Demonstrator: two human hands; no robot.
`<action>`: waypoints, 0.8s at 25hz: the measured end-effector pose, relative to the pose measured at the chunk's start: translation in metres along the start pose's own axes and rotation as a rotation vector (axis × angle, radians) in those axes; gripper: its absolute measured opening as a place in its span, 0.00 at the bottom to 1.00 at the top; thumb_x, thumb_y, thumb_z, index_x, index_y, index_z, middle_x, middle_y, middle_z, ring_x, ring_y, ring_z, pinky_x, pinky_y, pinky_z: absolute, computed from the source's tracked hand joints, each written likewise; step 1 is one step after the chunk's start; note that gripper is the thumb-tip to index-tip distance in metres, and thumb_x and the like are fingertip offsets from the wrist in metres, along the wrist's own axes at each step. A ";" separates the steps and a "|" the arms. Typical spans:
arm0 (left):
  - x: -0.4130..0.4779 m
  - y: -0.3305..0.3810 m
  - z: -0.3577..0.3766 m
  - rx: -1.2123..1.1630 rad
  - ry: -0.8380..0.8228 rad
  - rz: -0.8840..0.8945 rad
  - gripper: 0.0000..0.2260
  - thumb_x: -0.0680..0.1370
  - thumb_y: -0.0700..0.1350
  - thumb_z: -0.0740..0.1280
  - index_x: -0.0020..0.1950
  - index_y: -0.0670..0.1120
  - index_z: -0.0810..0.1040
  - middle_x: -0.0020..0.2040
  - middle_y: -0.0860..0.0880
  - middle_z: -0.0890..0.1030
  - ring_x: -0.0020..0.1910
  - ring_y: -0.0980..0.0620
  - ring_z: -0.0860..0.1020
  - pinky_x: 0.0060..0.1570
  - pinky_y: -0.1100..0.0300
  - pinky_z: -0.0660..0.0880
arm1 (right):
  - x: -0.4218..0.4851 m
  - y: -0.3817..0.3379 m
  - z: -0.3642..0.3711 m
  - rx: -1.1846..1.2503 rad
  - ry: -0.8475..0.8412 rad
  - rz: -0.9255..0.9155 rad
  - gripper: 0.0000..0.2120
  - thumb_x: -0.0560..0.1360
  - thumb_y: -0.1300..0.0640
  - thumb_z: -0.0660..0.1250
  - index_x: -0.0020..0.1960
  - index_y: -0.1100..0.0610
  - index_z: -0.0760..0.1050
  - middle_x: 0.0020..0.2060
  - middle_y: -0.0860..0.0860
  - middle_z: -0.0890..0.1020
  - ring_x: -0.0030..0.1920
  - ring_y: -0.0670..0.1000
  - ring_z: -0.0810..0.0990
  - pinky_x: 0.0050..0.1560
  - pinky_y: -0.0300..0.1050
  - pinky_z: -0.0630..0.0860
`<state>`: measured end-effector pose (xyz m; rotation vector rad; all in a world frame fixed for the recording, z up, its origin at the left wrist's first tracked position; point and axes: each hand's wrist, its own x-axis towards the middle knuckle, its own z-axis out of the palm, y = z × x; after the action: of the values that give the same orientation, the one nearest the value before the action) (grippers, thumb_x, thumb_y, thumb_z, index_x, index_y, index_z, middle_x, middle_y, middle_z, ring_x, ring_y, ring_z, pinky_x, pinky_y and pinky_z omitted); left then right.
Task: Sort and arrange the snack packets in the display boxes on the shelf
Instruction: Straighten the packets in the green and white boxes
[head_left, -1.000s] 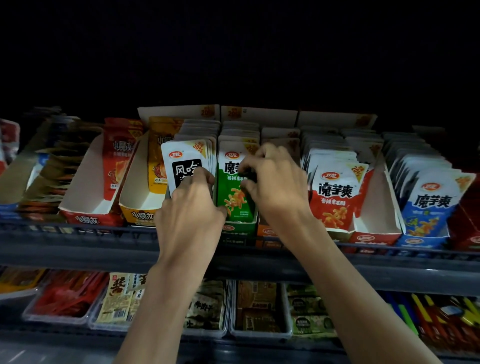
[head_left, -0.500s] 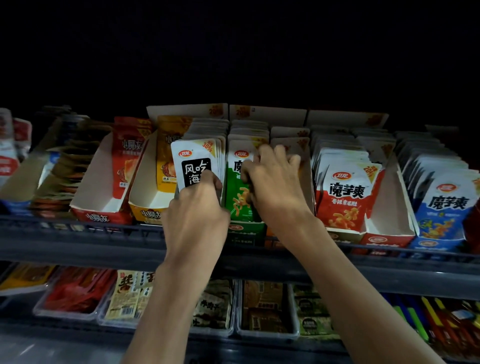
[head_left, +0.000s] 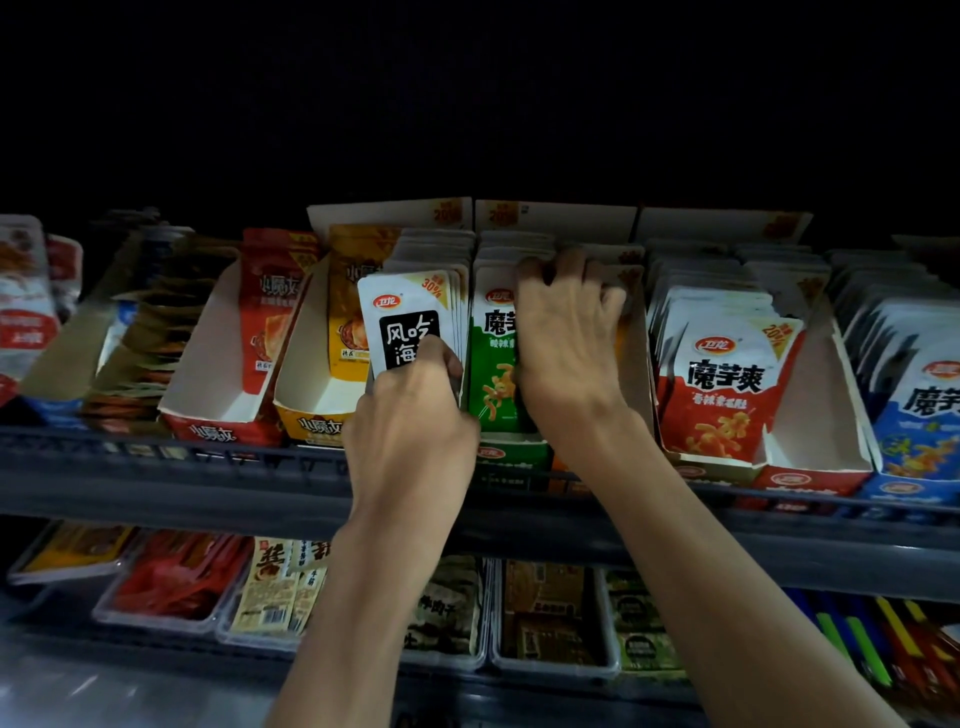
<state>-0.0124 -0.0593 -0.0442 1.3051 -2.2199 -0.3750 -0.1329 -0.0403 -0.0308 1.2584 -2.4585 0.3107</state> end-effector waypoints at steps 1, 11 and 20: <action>0.000 0.000 0.000 -0.002 -0.001 -0.001 0.14 0.73 0.40 0.70 0.55 0.53 0.73 0.40 0.52 0.71 0.40 0.48 0.71 0.38 0.56 0.69 | 0.000 -0.001 0.002 0.005 0.014 0.008 0.27 0.67 0.64 0.75 0.62 0.55 0.69 0.60 0.56 0.69 0.60 0.58 0.69 0.61 0.53 0.62; -0.001 -0.001 -0.002 -0.008 -0.014 0.003 0.13 0.73 0.42 0.70 0.54 0.53 0.72 0.42 0.52 0.76 0.40 0.49 0.72 0.37 0.57 0.68 | -0.008 0.003 0.003 0.029 0.014 -0.037 0.28 0.70 0.63 0.74 0.65 0.54 0.67 0.60 0.55 0.68 0.61 0.57 0.67 0.61 0.53 0.62; -0.004 0.021 -0.004 -0.145 0.146 0.080 0.10 0.77 0.47 0.68 0.57 0.52 0.73 0.46 0.53 0.80 0.45 0.50 0.79 0.40 0.55 0.74 | -0.026 0.029 -0.028 0.220 0.161 -0.147 0.09 0.74 0.59 0.68 0.54 0.56 0.73 0.51 0.53 0.74 0.53 0.55 0.70 0.51 0.48 0.62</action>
<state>-0.0234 -0.0452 -0.0322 1.1275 -2.0749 -0.3904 -0.1369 0.0055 -0.0170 1.4330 -2.2301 0.6303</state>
